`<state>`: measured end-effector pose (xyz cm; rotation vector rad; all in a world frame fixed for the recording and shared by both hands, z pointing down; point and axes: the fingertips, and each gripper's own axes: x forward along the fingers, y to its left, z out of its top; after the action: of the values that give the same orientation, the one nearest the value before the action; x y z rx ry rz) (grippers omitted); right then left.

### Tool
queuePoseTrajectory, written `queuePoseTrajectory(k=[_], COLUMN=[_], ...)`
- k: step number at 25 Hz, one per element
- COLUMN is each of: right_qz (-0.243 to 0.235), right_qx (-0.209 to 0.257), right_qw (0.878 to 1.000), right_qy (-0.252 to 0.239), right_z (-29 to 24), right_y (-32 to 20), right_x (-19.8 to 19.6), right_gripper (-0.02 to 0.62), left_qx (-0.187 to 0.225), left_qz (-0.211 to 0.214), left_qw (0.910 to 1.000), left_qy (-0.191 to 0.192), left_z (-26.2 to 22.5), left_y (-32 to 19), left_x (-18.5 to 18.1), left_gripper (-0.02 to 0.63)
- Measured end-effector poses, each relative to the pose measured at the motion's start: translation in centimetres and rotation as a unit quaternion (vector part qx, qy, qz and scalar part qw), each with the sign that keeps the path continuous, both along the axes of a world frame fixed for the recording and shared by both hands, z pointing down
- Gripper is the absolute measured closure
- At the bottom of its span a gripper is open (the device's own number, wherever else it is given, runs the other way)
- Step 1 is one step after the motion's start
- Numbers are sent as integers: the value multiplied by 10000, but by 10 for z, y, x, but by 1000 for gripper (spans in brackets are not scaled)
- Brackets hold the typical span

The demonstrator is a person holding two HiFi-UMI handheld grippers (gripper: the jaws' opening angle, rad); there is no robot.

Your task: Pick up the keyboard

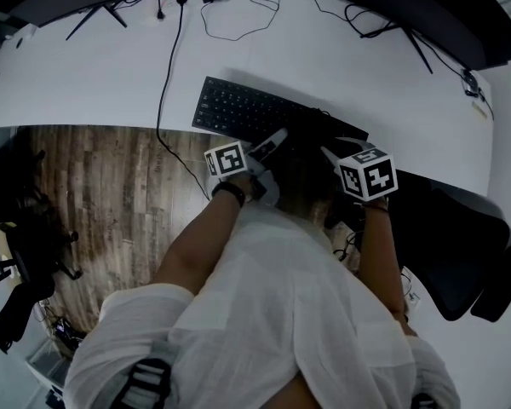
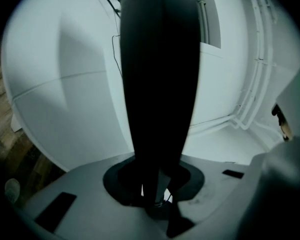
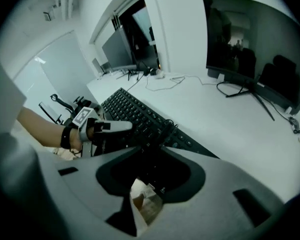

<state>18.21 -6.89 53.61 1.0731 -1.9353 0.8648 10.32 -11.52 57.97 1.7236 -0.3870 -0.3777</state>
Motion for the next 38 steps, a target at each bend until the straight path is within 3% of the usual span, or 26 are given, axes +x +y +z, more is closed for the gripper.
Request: queuePoseTrajectory(k=[4, 8, 12, 15, 23, 29, 34, 38], right_qz=[530, 910, 1351, 1569, 1714, 1603, 1436, 1445], right_qx=[855, 1716, 2545, 3125, 3983, 4377, 4546, 4627], right_qw=[9939, 9789, 9502, 9282, 8934, 8770, 8747, 8697], right_qy=[-447, -636, -1184, -1270, -1177, -1163, -867, -932], right_z=[-41, -75, -113, -138, -187, -222, -245, -255], right_y=[-23, -41, -51, -51, -41, -47, -64, -69], right_x=[10, 19, 25, 33, 48, 41, 29, 22], right_gripper=[486, 494, 502, 514, 552, 591, 595, 595], left_qx=[89, 141, 225, 179, 186, 332, 314, 362], left_qz=[-246, -419, -563, -698, -1118, -1364, -1566, -1632], left_qw=[9996, 9987, 9979, 9970, 9928, 9898, 9864, 9850], left_qy=[93, 247, 246, 284, 378, 246, 390, 418], left_z=[-31, -64, -97, -120, -183, -221, -244, -254], left_y=[-20, -38, -56, -67, -87, -99, -109, -115], left_x=[-4, -8, -9, -10, -22, -38, -56, -70], left_gripper=[545, 545, 545, 545, 545, 545, 545, 545])
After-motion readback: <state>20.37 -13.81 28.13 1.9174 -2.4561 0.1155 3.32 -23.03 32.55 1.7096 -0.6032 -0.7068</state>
